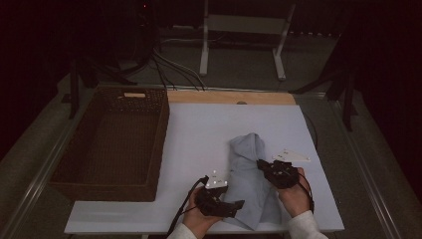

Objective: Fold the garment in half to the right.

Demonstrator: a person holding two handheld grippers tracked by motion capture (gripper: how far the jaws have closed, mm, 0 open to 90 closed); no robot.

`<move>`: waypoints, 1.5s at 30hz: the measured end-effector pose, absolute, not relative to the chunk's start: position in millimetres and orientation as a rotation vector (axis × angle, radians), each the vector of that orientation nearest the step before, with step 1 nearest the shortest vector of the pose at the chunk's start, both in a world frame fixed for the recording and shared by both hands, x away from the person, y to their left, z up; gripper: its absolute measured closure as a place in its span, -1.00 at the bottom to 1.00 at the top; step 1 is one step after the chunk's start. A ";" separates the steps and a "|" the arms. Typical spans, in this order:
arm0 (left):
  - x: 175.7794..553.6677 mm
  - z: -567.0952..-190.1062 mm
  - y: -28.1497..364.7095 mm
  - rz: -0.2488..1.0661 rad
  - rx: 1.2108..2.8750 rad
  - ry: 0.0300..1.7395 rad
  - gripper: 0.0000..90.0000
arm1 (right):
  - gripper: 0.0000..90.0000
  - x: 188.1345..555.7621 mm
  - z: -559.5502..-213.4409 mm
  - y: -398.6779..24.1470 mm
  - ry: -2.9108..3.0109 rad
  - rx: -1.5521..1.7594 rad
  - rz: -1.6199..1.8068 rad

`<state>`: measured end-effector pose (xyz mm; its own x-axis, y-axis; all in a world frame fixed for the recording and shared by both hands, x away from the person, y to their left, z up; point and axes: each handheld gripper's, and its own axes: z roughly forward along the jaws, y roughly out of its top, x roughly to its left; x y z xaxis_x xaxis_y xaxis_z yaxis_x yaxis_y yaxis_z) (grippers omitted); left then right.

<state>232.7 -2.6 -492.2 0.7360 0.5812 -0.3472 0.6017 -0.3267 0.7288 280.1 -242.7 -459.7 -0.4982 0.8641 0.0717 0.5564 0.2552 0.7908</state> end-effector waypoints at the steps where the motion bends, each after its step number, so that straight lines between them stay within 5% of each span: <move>1: 232.0 -492.3 -2.7 -0.032 2.014 0.890 -0.35 | 0.94 280.1 -459.0 -244.2 2.149 1.302 1.121; 10: 226.5 -492.7 -8.1 -0.054 2.037 0.861 -0.10 | 0.94 280.1 -453.7 -254.5 2.101 1.328 1.133; 28: 216.7 -489.3 -16.6 -0.037 2.103 0.808 0.88 | 0.94 280.6 -451.3 -266.7 2.043 1.374 1.127; 39: 212.2 -490.1 -20.5 -0.038 2.125 0.781 0.92 | 0.84 282.6 -453.0 -271.1 2.033 1.397 1.105; 45: 213.3 -491.7 -19.8 -0.048 2.125 0.789 0.91 | 0.48 284.7 -454.9 -273.0 2.045 1.409 1.091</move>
